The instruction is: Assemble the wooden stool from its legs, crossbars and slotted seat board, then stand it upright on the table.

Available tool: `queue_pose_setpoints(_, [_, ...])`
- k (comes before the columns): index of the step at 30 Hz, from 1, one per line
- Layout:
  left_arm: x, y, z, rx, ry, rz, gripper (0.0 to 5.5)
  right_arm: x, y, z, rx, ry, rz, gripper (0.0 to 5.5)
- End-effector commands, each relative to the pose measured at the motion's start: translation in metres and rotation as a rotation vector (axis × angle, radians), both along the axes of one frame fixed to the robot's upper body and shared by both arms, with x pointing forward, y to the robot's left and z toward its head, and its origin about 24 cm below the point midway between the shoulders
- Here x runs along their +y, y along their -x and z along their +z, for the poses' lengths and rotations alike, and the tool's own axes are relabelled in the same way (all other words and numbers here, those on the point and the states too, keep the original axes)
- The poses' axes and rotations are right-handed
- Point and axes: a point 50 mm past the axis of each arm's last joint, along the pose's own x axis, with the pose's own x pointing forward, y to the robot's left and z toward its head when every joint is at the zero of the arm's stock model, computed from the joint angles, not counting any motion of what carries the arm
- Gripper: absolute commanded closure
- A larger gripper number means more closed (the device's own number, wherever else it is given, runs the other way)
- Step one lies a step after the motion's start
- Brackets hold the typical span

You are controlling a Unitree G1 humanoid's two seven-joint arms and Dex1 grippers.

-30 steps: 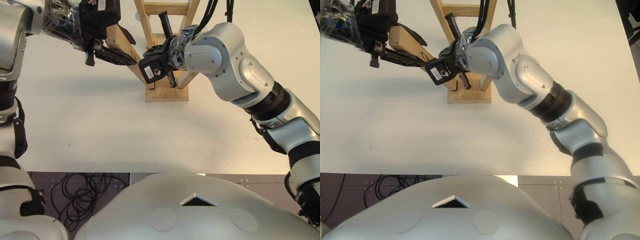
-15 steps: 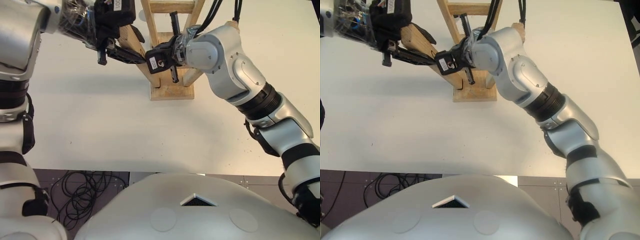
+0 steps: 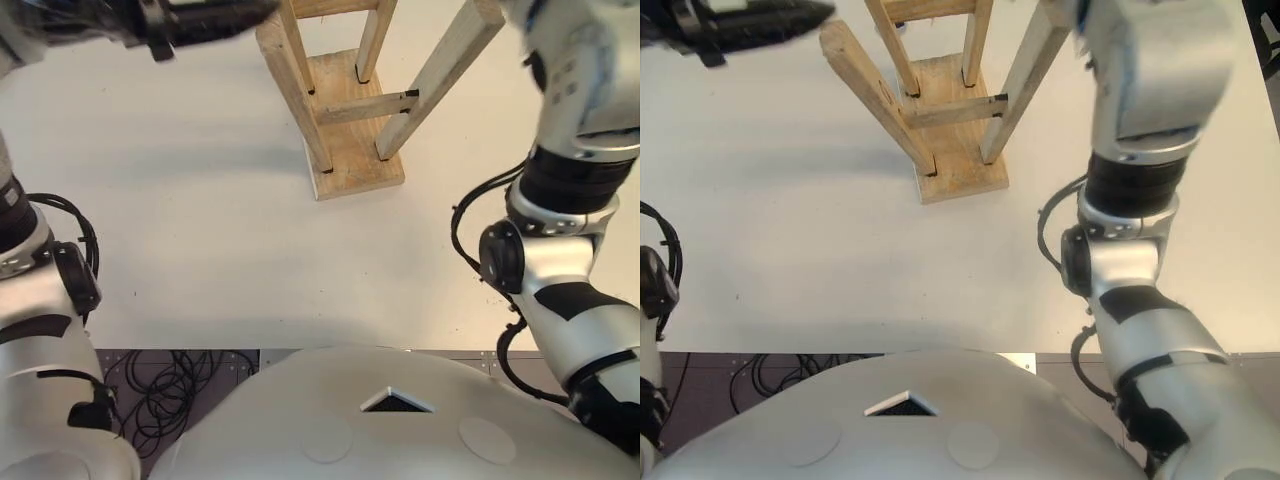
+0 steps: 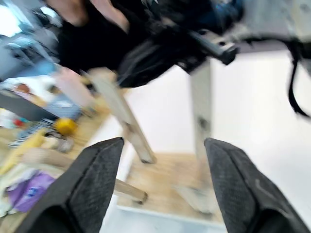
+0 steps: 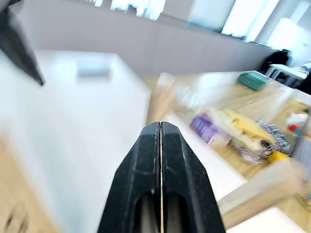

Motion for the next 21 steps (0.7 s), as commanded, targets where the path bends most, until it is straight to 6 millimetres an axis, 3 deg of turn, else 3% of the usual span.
queue_pose_setpoints(1, [0.024,0.013,-0.025,0.035,0.338,0.264,2.67,-0.048,0.014,0.069,-0.093,-0.364,-0.111,5.5])
queue_pose_setpoints(3, [0.024,0.013,-0.046,0.095,0.479,0.394,2.87,-0.075,0.011,0.068,-0.118,-0.346,-0.227,5.5])
queue_pose_setpoints(4, [0.02,0.01,-0.056,0.134,0.504,0.446,3.05,-0.086,0.006,0.057,-0.116,-0.271,-0.298,5.5])
queue_pose_setpoints(7, [-0.003,-0.003,-0.102,0.3,0.47,0.734,3.47,-0.101,-0.013,-0.016,0.027,-0.069,-0.411,5.5])
queue_pose_setpoints(10, [-0.035,-0.003,-0.128,0.466,0.542,0.845,3.86,-0.099,-0.02,-0.088,0.194,0.023,-0.477,5.5])
queue_pose_setpoints(12, [-0.062,-0.002,-0.135,0.559,0.555,0.812,4.11,-0.075,-0.012,-0.126,0.28,0.091,-0.423,5.5])
queue_pose_setpoints(15, [-0.092,-0.006,-0.127,0.607,0.561,0.722,4.11,-0.023,0.008,-0.142,0.346,0.09,-0.214,5.5])
queue_pose_setpoints(18, [-0.094,-0.026,-0.127,0.568,0.488,0.716,4.11,0.009,0.026,-0.137,0.369,0.085,-0.058,5.5])
queue_pose_setpoints(21, [-0.073,-0.067,-0.143,0.517,0.387,0.814,4.11,0.029,0.04,-0.131,0.385,0.106,0.071,5.5])
